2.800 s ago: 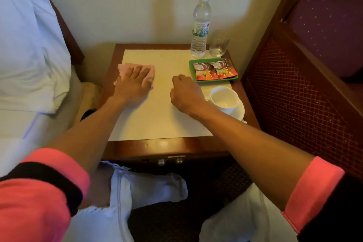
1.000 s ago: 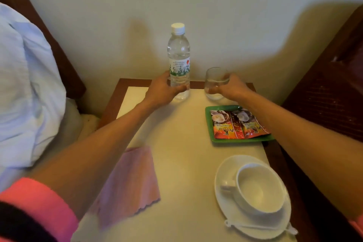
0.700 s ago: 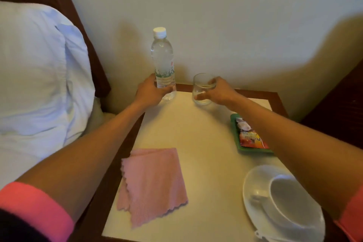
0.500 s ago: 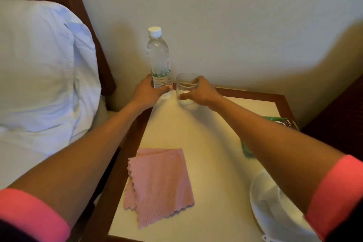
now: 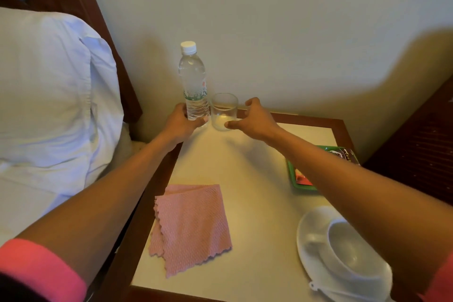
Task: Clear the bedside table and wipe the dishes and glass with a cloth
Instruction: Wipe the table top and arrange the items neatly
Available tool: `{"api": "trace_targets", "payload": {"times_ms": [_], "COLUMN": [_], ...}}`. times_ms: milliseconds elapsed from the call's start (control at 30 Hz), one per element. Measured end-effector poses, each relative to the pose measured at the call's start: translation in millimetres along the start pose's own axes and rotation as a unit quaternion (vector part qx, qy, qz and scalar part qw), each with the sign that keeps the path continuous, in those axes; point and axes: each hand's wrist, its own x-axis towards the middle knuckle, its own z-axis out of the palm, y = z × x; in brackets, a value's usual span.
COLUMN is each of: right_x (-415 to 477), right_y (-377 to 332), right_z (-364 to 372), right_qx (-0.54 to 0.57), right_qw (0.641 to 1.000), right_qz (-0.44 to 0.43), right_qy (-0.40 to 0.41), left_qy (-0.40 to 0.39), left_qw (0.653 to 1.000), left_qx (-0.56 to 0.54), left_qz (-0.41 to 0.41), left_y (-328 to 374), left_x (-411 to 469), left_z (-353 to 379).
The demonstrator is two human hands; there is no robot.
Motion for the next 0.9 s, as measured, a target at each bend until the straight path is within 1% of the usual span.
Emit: {"api": "trace_targets", "payload": {"times_ms": [33, 100, 133, 167, 200, 233, 267, 367, 400, 467, 500, 533, 567, 633, 700, 833, 900], "right_x": [-7, -21, -28, -35, -41, -49, -56, -75, -81, -96, -106, -110, -117, -123, -125, -121, -117], "right_y": [3, 15, 24, 34, 45, 59, 73, 114, 125, 139, 142, 143, 144, 141, 136, 107, 88], "right_z": [-12, -43, -59, -74, -88, -102, -113, -132, -135, -138, -138, -136, -134, -129, -123, -104, -89], "right_qx": [-0.006, -0.012, -0.011, -0.011, -0.014, -0.022, -0.032, -0.096, -0.122, -0.158, -0.162, -0.162, -0.155, -0.138, -0.124, -0.087, -0.079], "right_qw": [1.0, 1.0, 0.999, 0.999, 0.998, 0.996, 0.993, 0.98, 0.974, 0.96, 0.958, 0.959, 0.961, 0.965, 0.967, 0.976, 0.981], "right_qz": [-0.007, -0.02, -0.023, -0.02, -0.013, 0.002, 0.02, 0.097, 0.131, 0.201, 0.219, 0.22, 0.216, 0.21, 0.209, 0.194, 0.177], "right_qy": [-0.001, 0.014, 0.026, 0.042, 0.063, 0.088, 0.113, 0.143, 0.14, 0.11, 0.092, 0.079, 0.075, 0.08, 0.078, 0.042, 0.0], "left_qy": [0.023, 0.104, 0.149, 0.19, 0.211, 0.204, 0.175, 0.055, 0.014, -0.069, -0.104, -0.125, -0.139, -0.157, -0.163, -0.135, -0.111], "left_qw": [0.999, 0.989, 0.982, 0.976, 0.974, 0.977, 0.983, 0.998, 0.999, 0.995, 0.99, 0.986, 0.985, 0.986, 0.984, 0.985, 0.988], "left_qx": [-0.022, -0.033, -0.027, -0.028, -0.036, -0.041, -0.037, 0.019, 0.037, 0.071, 0.092, 0.103, 0.095, 0.029, -0.014, -0.024, -0.02], "left_qz": [-0.032, -0.102, -0.112, -0.098, -0.071, -0.047, -0.03, 0.006, 0.002, -0.026, -0.036, -0.041, -0.042, -0.054, -0.073, -0.102, -0.109], "left_y": [4, 15, 21, 27, 33, 40, 48, 71, 78, 89, 91, 92, 93, 92, 89, 69, 57], "left_x": [-8, -28, -40, -52, -62, -75, -85, -109, -115, -122, -125, -123, -125, -126, -129, -129, -126], "left_z": [2, 11, 18, 26, 37, 53, 70, 120, 133, 154, 163, 166, 169, 169, 163, 126, 103]}}
